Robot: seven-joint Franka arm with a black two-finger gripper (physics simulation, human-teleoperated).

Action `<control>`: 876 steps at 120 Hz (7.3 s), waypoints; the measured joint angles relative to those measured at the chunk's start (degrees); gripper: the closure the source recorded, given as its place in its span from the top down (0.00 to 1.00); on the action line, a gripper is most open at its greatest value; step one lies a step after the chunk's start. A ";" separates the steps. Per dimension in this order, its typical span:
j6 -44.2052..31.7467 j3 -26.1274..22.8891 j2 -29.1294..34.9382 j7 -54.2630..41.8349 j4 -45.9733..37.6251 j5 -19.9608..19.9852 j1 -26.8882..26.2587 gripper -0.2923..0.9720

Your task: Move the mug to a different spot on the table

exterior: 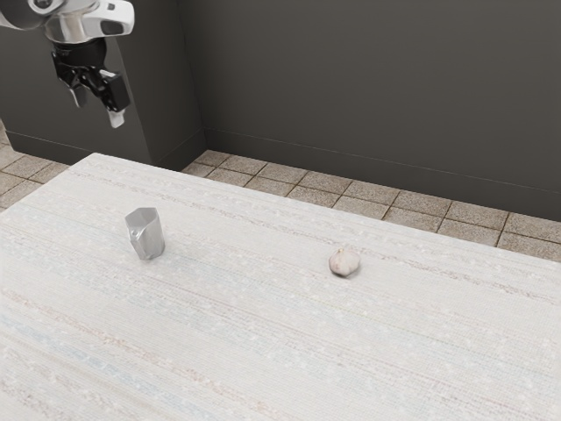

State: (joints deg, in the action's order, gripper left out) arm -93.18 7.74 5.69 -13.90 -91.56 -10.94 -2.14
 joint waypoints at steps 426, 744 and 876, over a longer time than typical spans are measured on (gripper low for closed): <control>-42.01 1.35 -29.46 11.66 -16.65 10.87 12.17 0.53; -76.58 -4.38 -7.77 10.09 -54.45 19.66 -11.88 0.16; -47.26 -6.51 8.13 28.60 -46.10 19.86 -9.41 0.76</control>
State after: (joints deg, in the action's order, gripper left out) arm -140.44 1.23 13.82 14.70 -137.67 8.92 -11.54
